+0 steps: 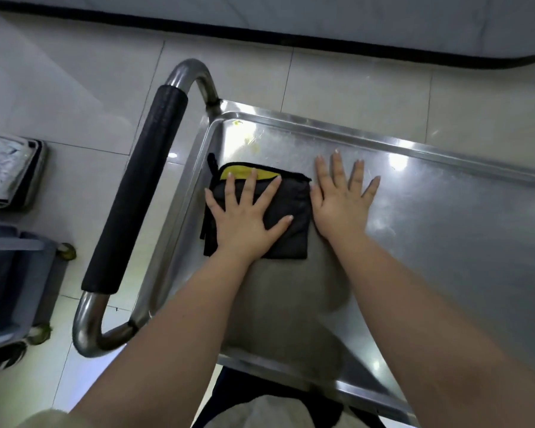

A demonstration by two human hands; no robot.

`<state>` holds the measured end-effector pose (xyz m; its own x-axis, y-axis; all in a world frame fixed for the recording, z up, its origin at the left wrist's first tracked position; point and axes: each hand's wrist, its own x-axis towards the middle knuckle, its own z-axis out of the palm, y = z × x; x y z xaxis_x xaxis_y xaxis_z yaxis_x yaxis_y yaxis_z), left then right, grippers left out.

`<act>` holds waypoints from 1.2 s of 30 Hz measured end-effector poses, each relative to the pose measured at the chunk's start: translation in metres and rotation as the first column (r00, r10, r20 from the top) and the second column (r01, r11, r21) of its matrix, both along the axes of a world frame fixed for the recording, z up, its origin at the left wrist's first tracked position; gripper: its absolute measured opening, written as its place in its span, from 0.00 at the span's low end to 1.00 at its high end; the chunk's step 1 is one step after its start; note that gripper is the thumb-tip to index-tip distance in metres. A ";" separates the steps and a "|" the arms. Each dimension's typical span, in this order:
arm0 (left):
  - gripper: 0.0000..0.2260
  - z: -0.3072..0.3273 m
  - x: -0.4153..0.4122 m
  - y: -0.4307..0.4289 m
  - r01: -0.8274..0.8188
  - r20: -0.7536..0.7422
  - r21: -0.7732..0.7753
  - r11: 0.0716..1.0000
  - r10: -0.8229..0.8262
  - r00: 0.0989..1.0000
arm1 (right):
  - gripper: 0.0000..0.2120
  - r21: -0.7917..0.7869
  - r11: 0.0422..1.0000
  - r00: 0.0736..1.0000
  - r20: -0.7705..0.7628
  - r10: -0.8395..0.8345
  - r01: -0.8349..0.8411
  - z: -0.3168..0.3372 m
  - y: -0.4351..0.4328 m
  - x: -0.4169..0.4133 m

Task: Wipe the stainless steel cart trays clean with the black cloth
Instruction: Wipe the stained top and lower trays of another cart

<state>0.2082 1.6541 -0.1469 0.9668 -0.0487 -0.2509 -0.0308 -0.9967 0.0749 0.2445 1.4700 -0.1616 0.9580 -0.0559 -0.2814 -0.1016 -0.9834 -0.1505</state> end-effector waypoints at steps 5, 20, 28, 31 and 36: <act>0.34 -0.004 0.078 0.014 -0.034 0.032 -0.017 0.999 0.035 0.999 | 0.28 -0.047 0.999 1.000 0.031 -0.003 0.005 -0.006 0.001 -0.002; 0.34 -0.002 -0.029 0.032 0.067 0.043 -0.025 0.997 -0.066 0.997 | 0.28 -0.027 0.999 1.000 0.008 0.017 -0.016 -0.001 -0.001 -0.002; 0.33 -0.003 -0.073 0.027 -0.019 0.033 0.020 1.000 0.018 0.999 | 0.30 -0.047 0.994 0.993 -0.071 0.096 -0.099 0.005 -0.014 -0.034; 0.33 -0.004 -0.062 0.023 0.015 0.030 0.017 1.000 -0.015 0.999 | 0.30 -0.053 0.999 1.000 -0.028 -0.005 0.003 0.001 -0.018 -0.098; 0.33 -0.001 -0.009 0.007 0.110 -0.047 0.040 0.993 -0.108 0.993 | 0.31 -0.053 0.997 0.998 0.041 -0.046 0.048 -0.006 -0.012 -0.130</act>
<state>0.1991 1.6614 -0.1479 0.9441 -0.1419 -0.2977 -0.1373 -0.9899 0.0364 0.1149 1.4579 -0.1672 0.9643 -0.1151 -0.2386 -0.1429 -0.9844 -0.1024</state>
